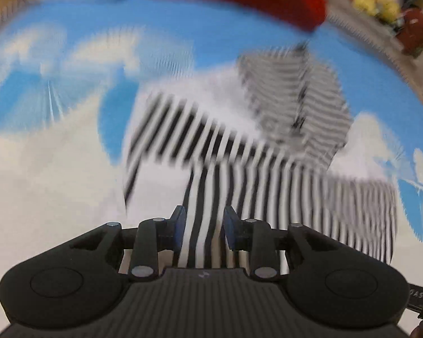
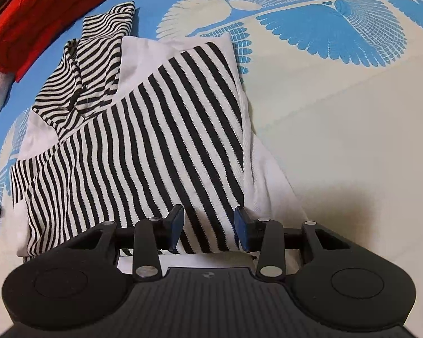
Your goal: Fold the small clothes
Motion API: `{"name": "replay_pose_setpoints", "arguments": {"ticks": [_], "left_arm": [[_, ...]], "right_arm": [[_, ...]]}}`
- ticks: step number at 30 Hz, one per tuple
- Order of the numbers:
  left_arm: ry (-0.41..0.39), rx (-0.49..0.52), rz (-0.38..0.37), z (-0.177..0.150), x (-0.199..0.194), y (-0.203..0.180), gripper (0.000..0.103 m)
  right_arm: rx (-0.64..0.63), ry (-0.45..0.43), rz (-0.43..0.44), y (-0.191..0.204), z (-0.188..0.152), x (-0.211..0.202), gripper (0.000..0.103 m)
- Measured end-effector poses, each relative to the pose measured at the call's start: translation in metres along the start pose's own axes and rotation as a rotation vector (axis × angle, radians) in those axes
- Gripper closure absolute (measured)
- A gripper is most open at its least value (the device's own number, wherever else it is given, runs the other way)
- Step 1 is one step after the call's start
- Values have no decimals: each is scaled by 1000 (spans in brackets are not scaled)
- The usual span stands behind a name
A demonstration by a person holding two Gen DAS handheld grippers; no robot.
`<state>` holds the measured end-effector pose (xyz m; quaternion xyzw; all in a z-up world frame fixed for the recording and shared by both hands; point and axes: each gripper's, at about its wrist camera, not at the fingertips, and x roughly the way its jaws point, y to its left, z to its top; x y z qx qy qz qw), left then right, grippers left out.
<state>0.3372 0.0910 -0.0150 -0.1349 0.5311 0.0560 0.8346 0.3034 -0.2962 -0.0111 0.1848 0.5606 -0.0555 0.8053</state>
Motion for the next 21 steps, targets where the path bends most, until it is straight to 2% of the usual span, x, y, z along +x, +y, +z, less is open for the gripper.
{"name": "replay_pose_setpoints", "arguments": {"ticks": [2,5,8,10,11,12,15,18,20,21], "left_arm": [[122,-49,35,-4,27,18,72],[104,-75,35,-1,22,25,73],[12,-73,39,3,4,25,72],[48,-66,76,5,14,29,72],[96,-79,77,3,22,34,72],[122,-109,48,1,29,38,73],[86,-97,52,5,14,36,71],[20,-54,27,10,2,29,68],[57,-35,12,9,14,24,65],[111,-29,24,5,25,26,65]], "right_arm": [[-8,3,-4,1,-1,1,62],[-4,-1,-3,-1,0,1,62],[-3,-64,-10,-1,3,-8,62],[12,-49,-21,-7,5,-2,62],[45,-21,-29,-14,4,3,62],[68,0,-37,-20,4,8,62],[84,-8,-32,-21,6,4,63],[41,-82,-6,-10,9,-11,62],[9,-90,-19,-8,10,-10,61],[18,-62,-28,-10,10,-4,61]]}}
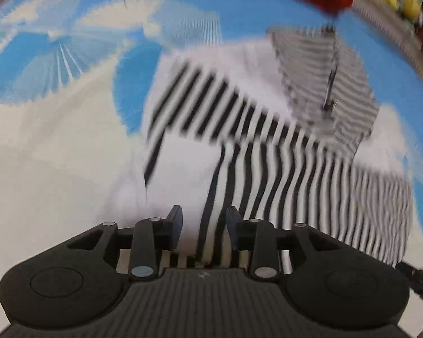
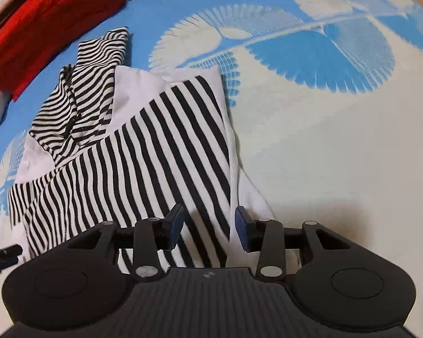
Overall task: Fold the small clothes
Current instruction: 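Move the left tool to the tip of the striped hood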
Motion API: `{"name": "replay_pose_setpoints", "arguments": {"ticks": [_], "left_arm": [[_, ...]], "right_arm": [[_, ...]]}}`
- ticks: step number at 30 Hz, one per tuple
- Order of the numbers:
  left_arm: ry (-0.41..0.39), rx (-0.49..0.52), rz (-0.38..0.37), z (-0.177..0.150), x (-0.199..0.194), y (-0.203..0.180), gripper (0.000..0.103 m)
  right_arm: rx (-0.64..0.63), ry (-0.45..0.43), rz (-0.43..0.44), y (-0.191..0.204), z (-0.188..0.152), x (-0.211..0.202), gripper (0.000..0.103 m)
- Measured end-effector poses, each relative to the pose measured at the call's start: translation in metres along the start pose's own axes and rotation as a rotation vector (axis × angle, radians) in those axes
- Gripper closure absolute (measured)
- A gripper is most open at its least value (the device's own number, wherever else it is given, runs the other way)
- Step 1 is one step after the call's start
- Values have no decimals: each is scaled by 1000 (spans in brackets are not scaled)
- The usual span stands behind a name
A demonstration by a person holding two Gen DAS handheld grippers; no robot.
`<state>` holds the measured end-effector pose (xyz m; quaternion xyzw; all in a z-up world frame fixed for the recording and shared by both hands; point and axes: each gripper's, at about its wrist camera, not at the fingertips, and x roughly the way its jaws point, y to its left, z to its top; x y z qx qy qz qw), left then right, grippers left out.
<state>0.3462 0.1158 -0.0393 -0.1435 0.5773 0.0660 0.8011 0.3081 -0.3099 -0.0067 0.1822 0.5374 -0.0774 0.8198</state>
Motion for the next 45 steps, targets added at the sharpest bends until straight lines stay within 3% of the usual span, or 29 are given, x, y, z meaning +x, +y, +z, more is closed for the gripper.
{"name": "replay_pose_setpoints", "arguments": {"ticks": [1,4,7,13,18,23,27,35,38,41,45], "left_arm": [[33,-1,6,-3,8,2,65],[-3,25,21,-2,-3,-4,65],[-113,44,-39,3,-29,-11,64],[-303,139,-68,17,-60,-37,64],[-403,242,-98,30,-82,-42,64],[-449,338,-53,71,-68,-63,64],[-425,404,-54,130,-27,-97,64],[-340,379,-61,251,67,-163,65],[-313,344,-40,283,102,-181,63],[-281,315,-2,302,132,-196,41],[-217,355,-1,312,161,-215,41]], "right_arm": [[20,34,-8,-4,-1,7,61],[69,67,-7,-10,-2,12,61],[-10,-21,-4,4,3,-6,61],[-153,-181,-45,21,20,-37,61],[-223,-264,-61,25,32,-58,61],[-306,-318,-104,24,40,-69,61],[-328,-313,-97,20,41,-71,61],[-298,-258,-108,2,47,-58,61],[-299,-244,-105,-2,49,-54,61],[-295,-237,-104,-4,52,-52,61],[-271,-225,-96,-7,58,-49,61]]}}
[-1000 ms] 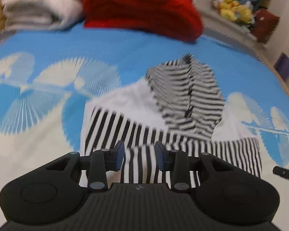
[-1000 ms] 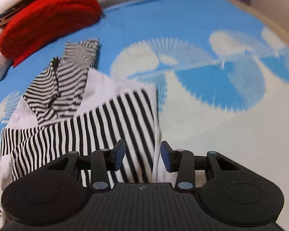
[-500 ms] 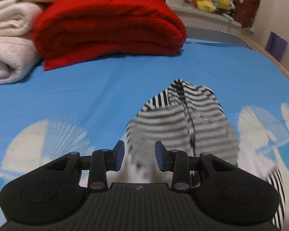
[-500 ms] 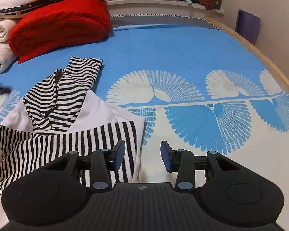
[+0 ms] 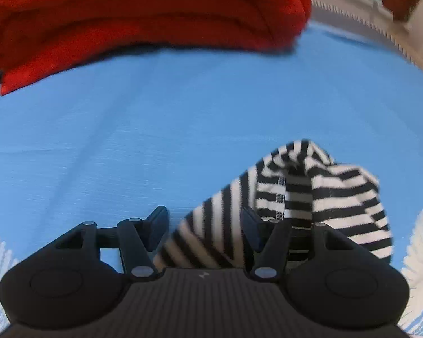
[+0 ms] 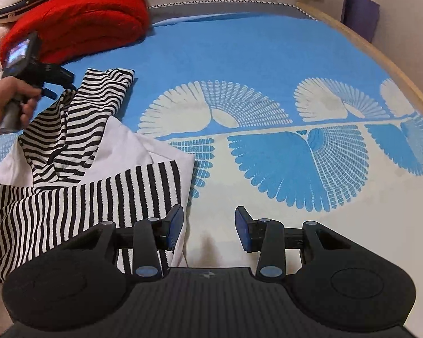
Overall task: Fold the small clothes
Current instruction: 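Move the left tool to the tip of the striped hood, then grasp the hood with the left tool, fold it onto the body, release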
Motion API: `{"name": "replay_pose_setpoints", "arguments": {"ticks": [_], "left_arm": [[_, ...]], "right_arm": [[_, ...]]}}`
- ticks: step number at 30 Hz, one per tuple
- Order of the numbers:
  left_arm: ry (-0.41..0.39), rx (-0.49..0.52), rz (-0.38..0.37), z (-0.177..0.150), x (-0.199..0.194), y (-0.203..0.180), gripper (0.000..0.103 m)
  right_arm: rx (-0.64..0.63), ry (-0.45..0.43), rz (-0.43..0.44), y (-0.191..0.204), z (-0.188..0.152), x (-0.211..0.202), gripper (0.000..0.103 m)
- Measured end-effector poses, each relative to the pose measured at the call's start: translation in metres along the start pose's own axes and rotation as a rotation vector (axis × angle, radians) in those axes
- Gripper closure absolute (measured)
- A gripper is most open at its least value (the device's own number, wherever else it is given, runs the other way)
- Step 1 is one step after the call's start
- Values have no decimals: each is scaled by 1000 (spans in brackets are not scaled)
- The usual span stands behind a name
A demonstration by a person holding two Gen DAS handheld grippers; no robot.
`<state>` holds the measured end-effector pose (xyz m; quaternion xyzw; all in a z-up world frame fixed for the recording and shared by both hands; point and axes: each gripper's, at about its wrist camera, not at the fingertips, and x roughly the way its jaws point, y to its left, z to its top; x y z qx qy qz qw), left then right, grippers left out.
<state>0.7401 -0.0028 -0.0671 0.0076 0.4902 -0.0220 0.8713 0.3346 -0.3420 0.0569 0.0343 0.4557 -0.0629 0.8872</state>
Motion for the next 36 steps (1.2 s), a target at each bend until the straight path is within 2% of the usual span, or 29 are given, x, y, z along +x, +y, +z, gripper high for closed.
{"name": "replay_pose_setpoints", "arguments": {"ticks": [1,2,3,4,7,10,13,16,18,19,21,22,23,25,26,27,29,30,32,36], "left_arm": [[-18,10,8,1,2,-3,44],[-24,20,-15,4,3,-8,68],[-20,27,-44,6,2,-10,99],[-19,49,-50,8,-3,-15,101],[-99,132,-73,6,-35,-22,101],[-226,209,-142,-13,-98,-20,101],[-337,324,-247,-62,-177,-18,101],[-403,436,-391,-146,-258,-14,102],[-358,494,-485,-211,-298,-9,102],[-299,537,-512,-244,-311,-8,102],[-170,646,-504,-308,-330,-3,98],[-112,646,-497,-327,-334,3,98],[-56,586,-484,-340,-336,14,98],[-48,397,-436,-340,-338,36,94],[-52,267,-415,-335,-336,50,87],[-48,126,-396,-329,-333,65,75],[-48,-130,-370,-313,-315,82,63],[-31,-208,-372,-307,-303,85,62],[78,-314,-346,-304,-270,83,62],[165,-397,-345,-304,-221,72,62]], "right_arm": [[0,-1,0,0,1,0,61],[1,-4,-1,0,2,0,61],[1,-7,0,-1,4,0,61],[0,-9,-1,-2,5,-1,61],[8,-18,-5,-5,8,-4,61],[16,-41,-5,-8,10,-12,61],[35,-68,2,-13,12,-24,61],[66,-115,9,-19,15,-39,61],[103,-149,12,-23,15,-50,61],[125,-162,20,-25,16,-55,61],[172,-184,51,-27,15,-64,61],[186,-190,63,-27,15,-67,61],[196,-195,77,-25,13,-71,61],[205,-191,115,-20,10,-75,61],[213,-181,136,-18,9,-75,61],[226,-164,160,-16,6,-73,61],[254,-111,216,-13,1,-66,61],[271,-69,244,-11,-3,-60,61],[277,11,262,-7,-10,-46,61],[200,136,259,9,-26,-23,60]]}}
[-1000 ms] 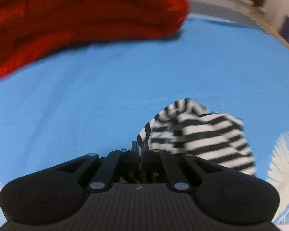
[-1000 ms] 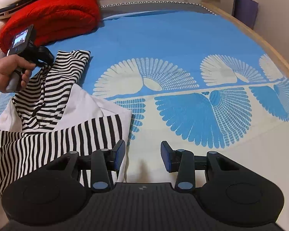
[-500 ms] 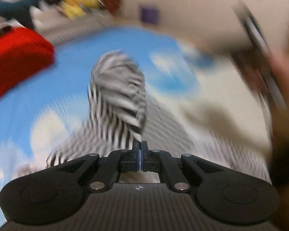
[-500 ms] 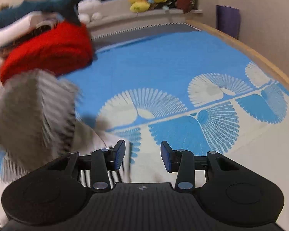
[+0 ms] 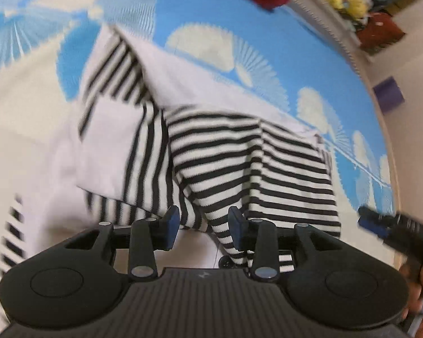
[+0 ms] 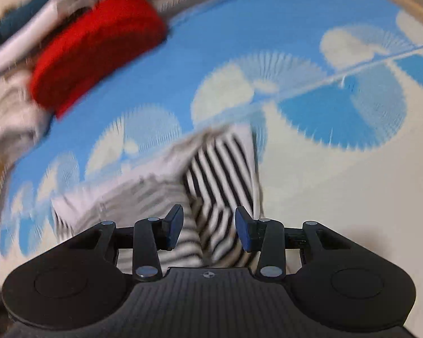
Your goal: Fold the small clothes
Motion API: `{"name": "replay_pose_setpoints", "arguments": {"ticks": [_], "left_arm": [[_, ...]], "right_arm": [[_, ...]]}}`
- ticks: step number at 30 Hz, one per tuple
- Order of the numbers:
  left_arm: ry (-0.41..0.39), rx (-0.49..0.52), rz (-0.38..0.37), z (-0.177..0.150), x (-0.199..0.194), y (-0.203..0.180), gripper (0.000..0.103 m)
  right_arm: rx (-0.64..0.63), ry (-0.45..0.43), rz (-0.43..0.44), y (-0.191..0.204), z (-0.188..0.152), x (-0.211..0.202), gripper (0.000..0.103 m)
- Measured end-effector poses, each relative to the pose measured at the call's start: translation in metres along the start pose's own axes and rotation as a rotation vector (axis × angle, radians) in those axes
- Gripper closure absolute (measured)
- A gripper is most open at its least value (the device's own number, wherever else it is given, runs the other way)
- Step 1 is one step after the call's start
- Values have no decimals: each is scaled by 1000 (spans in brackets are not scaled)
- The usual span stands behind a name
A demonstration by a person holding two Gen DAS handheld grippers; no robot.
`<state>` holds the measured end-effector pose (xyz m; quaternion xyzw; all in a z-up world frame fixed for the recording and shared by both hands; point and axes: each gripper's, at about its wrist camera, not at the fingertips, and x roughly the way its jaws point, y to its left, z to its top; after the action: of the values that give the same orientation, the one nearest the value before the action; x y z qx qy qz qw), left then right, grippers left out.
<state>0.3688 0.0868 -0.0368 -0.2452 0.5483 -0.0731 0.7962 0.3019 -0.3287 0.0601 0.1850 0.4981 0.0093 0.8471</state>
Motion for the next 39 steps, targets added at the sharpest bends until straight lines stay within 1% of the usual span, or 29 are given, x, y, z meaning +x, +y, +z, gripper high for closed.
{"name": "replay_pose_setpoints", "arguments": {"ticks": [4,7,9,10,11,12,13,14,16,17,18,19,20,21,22,23,24,25,26,27,28,29,30,31,32,33,34,37,39], "left_arm": [[36,-114,-21,-7,25,9,62],[40,-128,-46,-11,32,6,62],[43,-144,-57,-13,39,7,65],[45,-152,-63,-14,41,8,71],[40,-169,-66,-13,43,10,94],[34,-182,-67,-10,41,11,100],[19,-185,-76,-7,33,12,101],[-24,-169,-81,-1,20,10,101],[-139,-123,-76,10,-19,6,101],[-217,-98,-78,16,-44,6,101],[-273,-84,-76,20,-63,8,101],[-315,-81,-82,23,-81,12,101],[-339,-92,-104,24,-96,20,101],[-335,-101,-116,23,-103,27,101],[-312,-104,-98,22,-104,34,101],[-265,-99,-42,21,-100,40,101],[-201,-90,12,19,-92,46,100],[-115,-89,57,20,-78,52,100],[-14,-111,77,18,-62,62,100],[13,-153,60,16,-56,71,100],[14,-202,40,14,-52,78,97],[13,-219,31,15,-50,81,94],[3,-221,21,16,-50,81,83],[-17,-230,4,18,-51,80,67],[-32,-247,-17,21,-52,79,61],[-36,-265,-44,23,-49,78,56],[-37,-277,-68,22,-48,77,56],[-27,-307,-103,22,-40,72,52],[-17,-291,-115,22,-31,62,50]], "right_arm": [[-66,110,14,13,-13,26,56],[-146,167,-35,25,-24,46,56],[-162,178,-54,29,-30,53,58],[-160,174,-49,30,-31,54,75],[-148,164,-32,31,-29,53,88],[-118,143,-7,29,-26,50,101],[-79,115,28,27,-22,45,102],[-21,77,89,23,-17,39,102],[151,-23,293,9,-5,19,102],[234,-80,397,1,-1,8,102],[313,-148,507,-9,3,-4,102],[362,-192,577,-17,5,-11,102],[399,-212,616,-24,6,-15,102],[438,-198,637,-32,5,-13,102],[462,-153,626,-37,4,-6,102],[467,-75,579,-39,2,4,102],[428,46,475,-38,0,18,102],[332,166,297,-34,-6,33,101],[225,223,129,-29,-12,42,98],[142,211,7,-23,-18,44,96],[123,184,-12,-20,-19,43,96],[131,169,21,-17,-18,40,96],[154,149,94,-14,-15,36,96],[166,127,140,-11,-14,32,84],[164,106,156,-6,-12,30,76],[149,98,145,-1,-11,30,62],[135,99,130,2,-12,32,55],[138,166,89,8,-21,50,56],[158,213,63,8,-28,62,55]]}}
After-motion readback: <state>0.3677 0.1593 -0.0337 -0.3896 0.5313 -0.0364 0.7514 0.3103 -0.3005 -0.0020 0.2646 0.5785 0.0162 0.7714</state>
